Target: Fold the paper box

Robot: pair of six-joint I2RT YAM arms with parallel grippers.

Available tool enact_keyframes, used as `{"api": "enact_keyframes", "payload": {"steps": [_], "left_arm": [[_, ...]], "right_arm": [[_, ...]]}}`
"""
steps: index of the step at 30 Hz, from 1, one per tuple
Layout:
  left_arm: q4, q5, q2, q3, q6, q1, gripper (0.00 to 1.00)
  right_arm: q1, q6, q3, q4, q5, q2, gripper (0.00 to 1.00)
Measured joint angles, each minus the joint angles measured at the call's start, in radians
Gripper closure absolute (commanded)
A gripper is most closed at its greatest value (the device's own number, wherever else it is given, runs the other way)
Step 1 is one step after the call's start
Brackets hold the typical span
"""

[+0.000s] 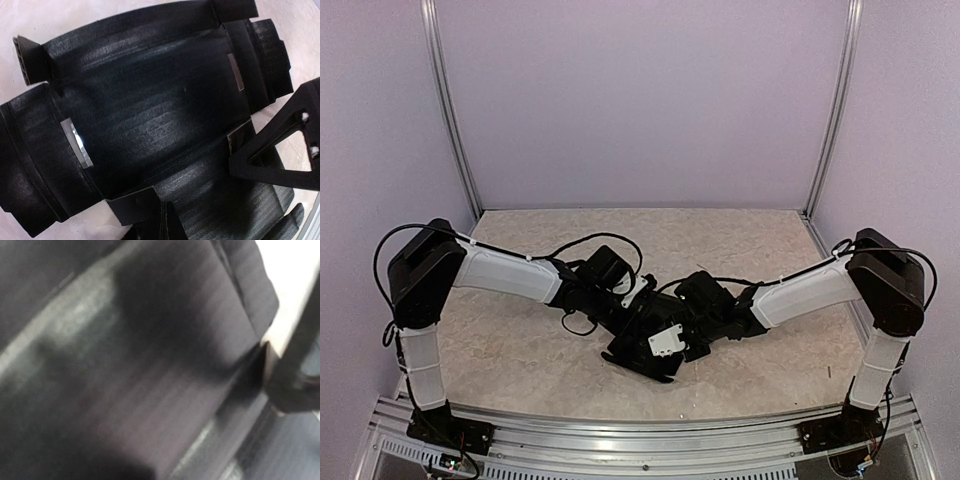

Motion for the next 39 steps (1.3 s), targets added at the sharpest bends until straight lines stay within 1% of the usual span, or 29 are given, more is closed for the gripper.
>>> {"api": "enact_keyframes", "payload": {"steps": [9,12,16,22,27,32,39], "left_arm": [[-0.007,0.024,0.051,0.018,-0.011,0.007,1.00],[-0.005,0.040,0.070,0.041,-0.015,0.013,1.00],[-0.001,0.062,0.095,0.070,-0.022,0.016,1.00],[-0.008,0.106,0.115,0.096,-0.029,0.032,1.00],[-0.026,0.136,0.122,0.110,-0.033,0.042,1.00],[-0.048,0.142,0.127,0.124,-0.033,0.043,1.00],[-0.051,0.146,0.128,0.126,-0.032,0.046,1.00]], "right_arm": [[-0.007,0.016,0.006,-0.010,-0.014,-0.011,1.00],[-0.012,0.023,0.013,-0.038,-0.021,-0.019,1.00],[-0.016,0.033,0.015,-0.125,-0.029,-0.055,1.00],[-0.019,0.057,0.014,-0.301,-0.045,-0.139,1.00],[-0.034,0.077,0.014,-0.347,-0.053,-0.200,1.00],[-0.056,0.090,0.014,-0.349,-0.053,-0.193,1.00],[-0.072,0.091,0.038,-0.349,-0.060,-0.106,1.00]]}}
